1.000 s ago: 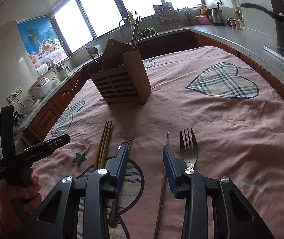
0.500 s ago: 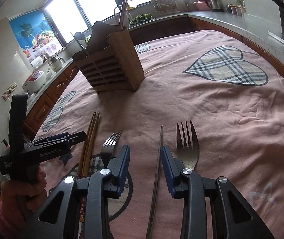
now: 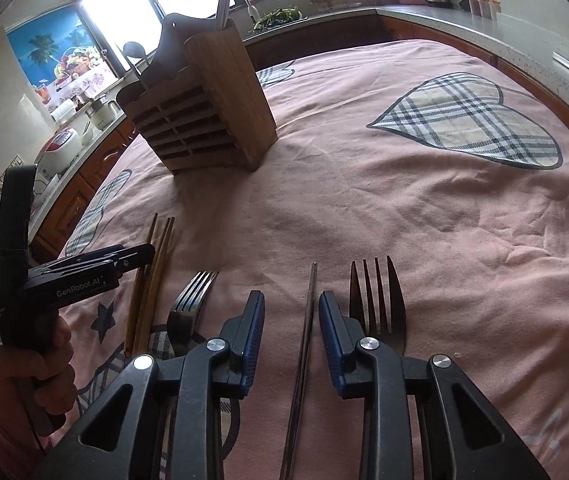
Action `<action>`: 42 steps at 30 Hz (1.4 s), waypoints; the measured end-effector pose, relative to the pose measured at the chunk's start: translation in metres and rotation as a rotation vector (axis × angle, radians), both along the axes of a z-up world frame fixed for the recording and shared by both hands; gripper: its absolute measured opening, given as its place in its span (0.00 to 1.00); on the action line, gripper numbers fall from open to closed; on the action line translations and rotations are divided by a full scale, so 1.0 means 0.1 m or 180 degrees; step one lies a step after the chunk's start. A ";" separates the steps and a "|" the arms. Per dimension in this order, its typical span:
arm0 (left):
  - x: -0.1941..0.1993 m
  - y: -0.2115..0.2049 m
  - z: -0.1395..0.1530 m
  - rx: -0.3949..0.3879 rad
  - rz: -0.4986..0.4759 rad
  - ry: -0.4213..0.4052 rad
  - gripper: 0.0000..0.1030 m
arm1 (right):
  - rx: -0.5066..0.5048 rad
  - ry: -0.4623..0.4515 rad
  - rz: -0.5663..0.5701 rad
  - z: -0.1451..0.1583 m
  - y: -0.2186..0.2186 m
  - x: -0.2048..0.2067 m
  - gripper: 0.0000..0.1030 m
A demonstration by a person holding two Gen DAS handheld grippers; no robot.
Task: Organize utensils
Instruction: 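Grasp a wooden chopstick with the left tool while the right tool grasps a thin metal chopstick, then lift both held chopsticks and carry them over the wooden holder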
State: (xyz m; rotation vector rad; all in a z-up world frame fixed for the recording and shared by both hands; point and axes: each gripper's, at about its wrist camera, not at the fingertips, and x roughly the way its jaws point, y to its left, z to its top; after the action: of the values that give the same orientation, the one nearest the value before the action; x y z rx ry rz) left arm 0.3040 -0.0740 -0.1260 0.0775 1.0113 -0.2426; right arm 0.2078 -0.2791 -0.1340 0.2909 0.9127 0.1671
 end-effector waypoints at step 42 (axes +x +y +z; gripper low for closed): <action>-0.92 0.57 1.28 -0.0777 -0.0109 -0.0774 0.05 | 0.0035 -0.0811 0.0077 1.12 0.20 -0.38 0.04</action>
State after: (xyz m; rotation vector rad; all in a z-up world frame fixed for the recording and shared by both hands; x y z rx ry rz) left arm 0.2125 -0.0165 0.0021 -0.0961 0.7333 -0.3768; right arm 0.1698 -0.2594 -0.0224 0.2620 0.6633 0.2262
